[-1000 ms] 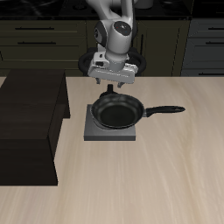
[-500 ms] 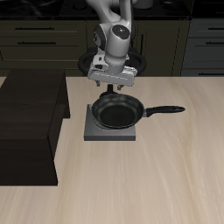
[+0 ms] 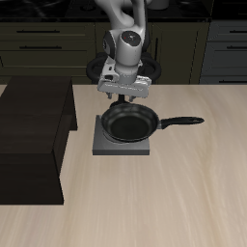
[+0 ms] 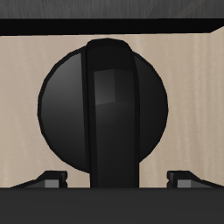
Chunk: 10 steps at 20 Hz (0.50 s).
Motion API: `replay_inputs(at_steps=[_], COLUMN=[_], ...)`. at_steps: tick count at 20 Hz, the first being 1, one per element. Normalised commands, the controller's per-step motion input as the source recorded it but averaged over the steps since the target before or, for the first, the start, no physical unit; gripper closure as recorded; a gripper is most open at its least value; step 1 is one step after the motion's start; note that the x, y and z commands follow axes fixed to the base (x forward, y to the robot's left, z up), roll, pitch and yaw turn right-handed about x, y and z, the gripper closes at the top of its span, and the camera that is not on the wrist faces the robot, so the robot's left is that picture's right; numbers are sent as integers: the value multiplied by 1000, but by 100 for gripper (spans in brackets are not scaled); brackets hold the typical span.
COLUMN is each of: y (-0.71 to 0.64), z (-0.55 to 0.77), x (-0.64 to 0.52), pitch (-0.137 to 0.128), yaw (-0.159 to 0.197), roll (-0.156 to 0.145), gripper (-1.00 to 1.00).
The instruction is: Place the frypan on the flat stove and turn on the stove
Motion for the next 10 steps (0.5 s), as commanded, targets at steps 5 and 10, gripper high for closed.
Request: replay_inputs(at_steps=[5,10], y=[43,40], z=[-222,-177], x=[98,7], pitch=[59,99], yaw=[-30,-31], roll=[50,50], gripper=[-100,100])
